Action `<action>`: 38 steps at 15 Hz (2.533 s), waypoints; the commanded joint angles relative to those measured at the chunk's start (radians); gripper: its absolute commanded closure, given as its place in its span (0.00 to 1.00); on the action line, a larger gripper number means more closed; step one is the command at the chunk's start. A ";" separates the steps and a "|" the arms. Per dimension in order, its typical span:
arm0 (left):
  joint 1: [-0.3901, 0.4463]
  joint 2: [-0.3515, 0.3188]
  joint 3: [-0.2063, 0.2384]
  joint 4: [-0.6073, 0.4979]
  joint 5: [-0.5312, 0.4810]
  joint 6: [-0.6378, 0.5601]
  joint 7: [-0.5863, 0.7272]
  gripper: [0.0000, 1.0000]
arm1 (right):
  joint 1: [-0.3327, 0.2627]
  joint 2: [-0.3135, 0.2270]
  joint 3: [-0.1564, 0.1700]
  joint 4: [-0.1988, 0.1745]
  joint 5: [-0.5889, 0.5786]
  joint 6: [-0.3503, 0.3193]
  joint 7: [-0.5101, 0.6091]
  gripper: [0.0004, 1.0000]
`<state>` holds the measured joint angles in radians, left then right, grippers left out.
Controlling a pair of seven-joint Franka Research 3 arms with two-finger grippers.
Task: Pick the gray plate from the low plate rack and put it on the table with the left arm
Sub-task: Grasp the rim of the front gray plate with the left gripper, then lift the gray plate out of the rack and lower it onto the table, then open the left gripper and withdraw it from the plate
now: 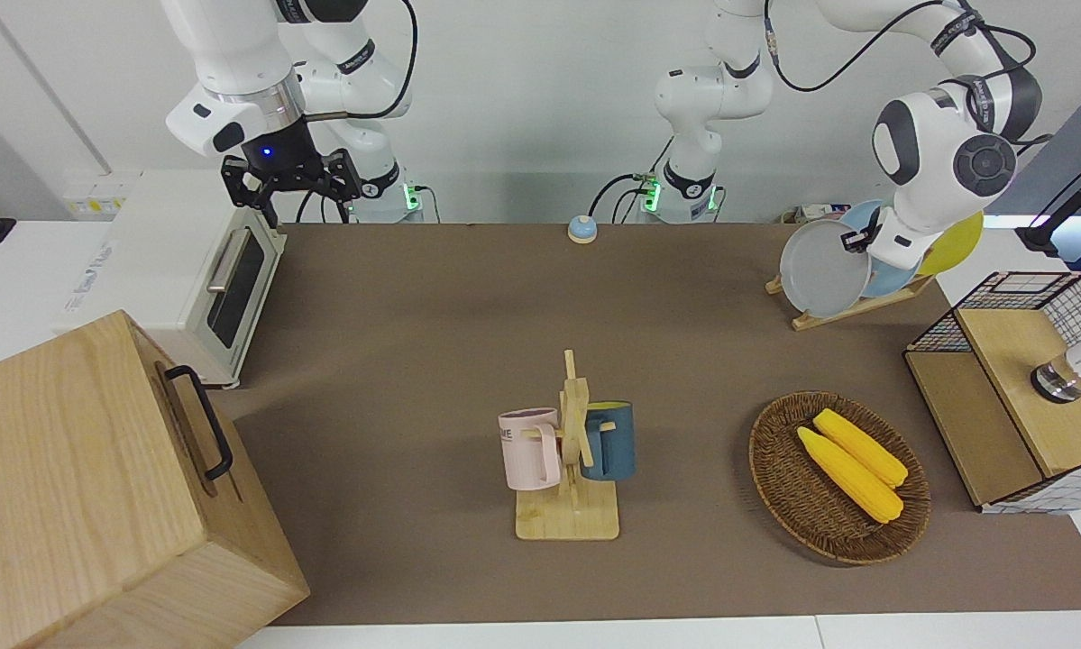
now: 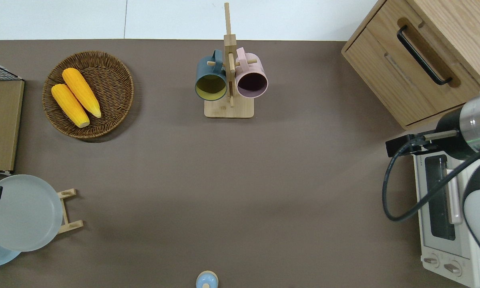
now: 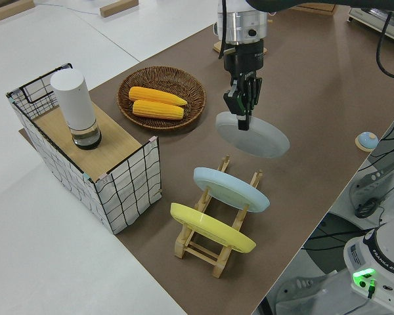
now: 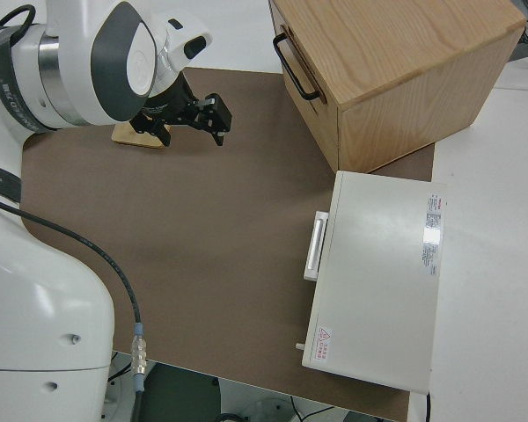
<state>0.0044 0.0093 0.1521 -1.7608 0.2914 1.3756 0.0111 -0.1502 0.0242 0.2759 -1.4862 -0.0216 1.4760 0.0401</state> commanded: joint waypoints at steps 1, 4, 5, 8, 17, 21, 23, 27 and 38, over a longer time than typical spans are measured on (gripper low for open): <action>-0.012 0.000 -0.031 0.060 0.000 -0.067 -0.013 1.00 | -0.020 -0.001 0.017 0.009 -0.001 -0.014 0.012 0.02; 0.003 -0.014 -0.032 0.029 -0.194 -0.052 -0.008 1.00 | -0.020 -0.001 0.017 0.009 -0.001 -0.014 0.012 0.02; 0.009 -0.029 -0.022 0.000 -0.280 -0.027 0.007 1.00 | -0.020 -0.001 0.017 0.009 -0.001 -0.014 0.012 0.02; 0.005 -0.078 -0.038 -0.147 -0.376 0.142 -0.006 1.00 | -0.019 -0.003 0.017 0.009 -0.001 -0.014 0.012 0.02; 0.000 -0.215 -0.098 -0.555 -0.411 0.589 -0.106 1.00 | -0.020 -0.003 0.017 0.009 -0.001 -0.014 0.012 0.02; 0.002 -0.224 -0.114 -0.640 -0.414 0.672 -0.120 1.00 | -0.020 -0.001 0.017 0.009 -0.001 -0.013 0.012 0.02; 0.002 -0.220 -0.115 -0.643 -0.414 0.674 -0.152 0.84 | -0.020 -0.001 0.017 0.009 -0.001 -0.014 0.012 0.02; 0.002 -0.216 -0.117 -0.638 -0.410 0.669 -0.151 0.06 | -0.020 -0.003 0.017 0.009 -0.001 -0.013 0.012 0.02; 0.000 -0.141 -0.057 -0.170 -0.267 0.251 -0.137 0.01 | -0.019 -0.003 0.017 0.009 -0.001 -0.014 0.012 0.02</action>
<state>0.0090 -0.1863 0.0877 -2.0846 0.0017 1.7624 -0.1261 -0.1502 0.0241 0.2759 -1.4862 -0.0216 1.4760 0.0401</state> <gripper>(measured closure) 0.004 0.013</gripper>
